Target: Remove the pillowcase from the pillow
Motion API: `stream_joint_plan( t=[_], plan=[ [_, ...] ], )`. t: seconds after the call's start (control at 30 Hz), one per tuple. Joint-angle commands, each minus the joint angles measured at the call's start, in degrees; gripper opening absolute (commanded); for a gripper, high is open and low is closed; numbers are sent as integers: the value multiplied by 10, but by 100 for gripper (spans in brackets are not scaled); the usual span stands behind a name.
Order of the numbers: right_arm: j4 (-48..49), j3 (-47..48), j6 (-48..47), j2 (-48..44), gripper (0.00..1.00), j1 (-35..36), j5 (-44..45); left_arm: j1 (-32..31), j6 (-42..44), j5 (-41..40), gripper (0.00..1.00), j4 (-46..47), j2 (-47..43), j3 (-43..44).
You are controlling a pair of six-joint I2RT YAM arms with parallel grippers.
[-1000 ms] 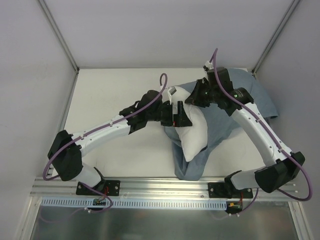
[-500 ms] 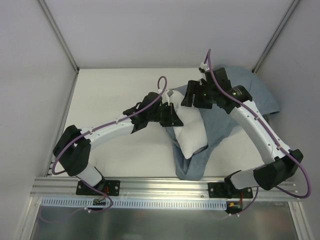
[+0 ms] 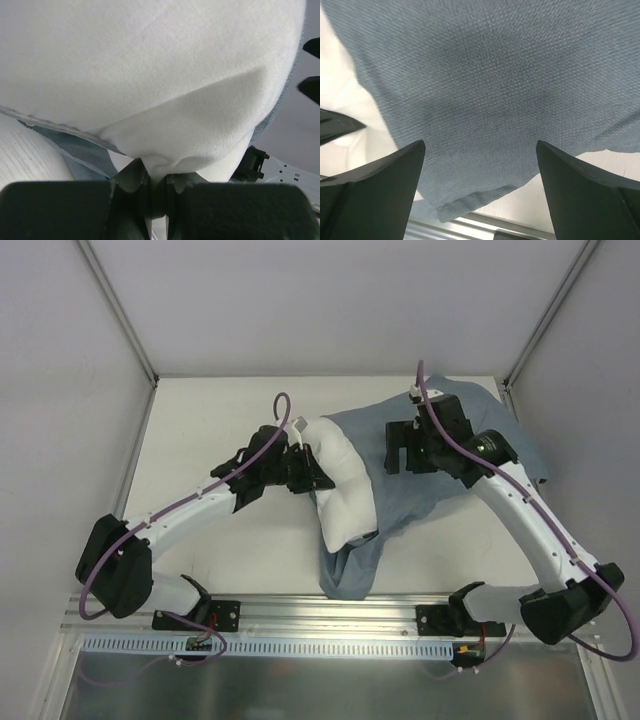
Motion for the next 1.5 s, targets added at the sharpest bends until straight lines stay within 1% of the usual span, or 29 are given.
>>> stream_joint_plan(
  t=[0.0,0.1,0.13,0.17,0.2,0.27,0.33,0.43,0.47,0.53,0.57,0.63,0.67,0.73,0.8,0.83,0.87,0.9,0.93,0.97,1.0,1.03,1.07,1.13,1.17,1.27,1.33,1.37,1.47],
  plan=[
    [11,-13,-37,28,97,5,16,17,-1,7,0,3,-34,18],
    [11,-10,-46,63,77,5,38,49,6,8,0,-38,-66,15],
    [13,-8,-46,82,60,4,43,67,10,10,0,-44,-73,11],
    [18,-7,-46,90,50,4,44,76,12,11,0,-50,-83,9],
    [18,-4,-44,98,23,3,46,86,14,16,0,-58,-98,7],
    [18,11,-35,113,1,3,52,111,20,17,0,-70,-113,1],
    [23,13,-25,107,1,3,72,128,28,15,0,-94,-136,1],
    [43,3,10,75,1,-4,113,181,32,25,0,-114,-171,1],
    [45,0,15,60,1,-9,121,220,31,32,0,-130,-189,3],
    [46,-9,33,45,1,-28,140,265,26,65,0,-142,-206,10],
    [51,-15,41,28,1,-36,147,311,24,76,0,-148,-220,13],
    [65,-41,63,9,1,-67,147,357,19,108,0,-154,-232,19],
    [70,-63,72,-7,1,-89,134,398,17,117,0,-160,-233,20],
    [94,-82,85,-19,1,-103,108,431,11,132,0,-163,-233,20],
    [106,-93,81,-15,1,-101,48,456,8,154,0,-162,-226,19],
    [116,-92,66,-9,1,-97,-7,457,8,158,0,-161,-219,20],
    [117,-91,57,5,1,-86,-25,457,8,162,0,-162,-216,19],
    [104,-81,47,12,10,-82,-33,457,8,164,0,-163,-214,20],
    [94,-75,29,19,22,-77,-37,457,10,164,0,-162,-209,20],
    [86,-74,23,25,51,-79,-29,458,13,162,0,-163,-210,19],
    [79,-81,18,24,68,-83,-17,459,19,161,0,-167,-210,22],
    [79,-91,20,20,79,-96,-11,460,22,158,0,-173,-209,25],
    [79,-102,24,14,89,-137,-24,460,28,155,0,-180,-209,28],
    [83,-138,36,-5,94,-193,-71,465,39,142,0,-200,-208,36],
    [83,-151,45,-9,96,-238,-94,466,43,139,0,-204,-207,38],
    [83,-202,51,-25,98,-291,-128,467,50,127,0,-218,-199,43],
    [85,-231,58,-31,99,-313,-156,467,53,117,0,-224,-195,45],
    [88,-266,63,-39,99,-334,-166,467,54,113,0,-226,-194,47],
    [131,-337,80,-47,99,-381,-230,468,58,108,0,-228,-188,49]
  ],
)
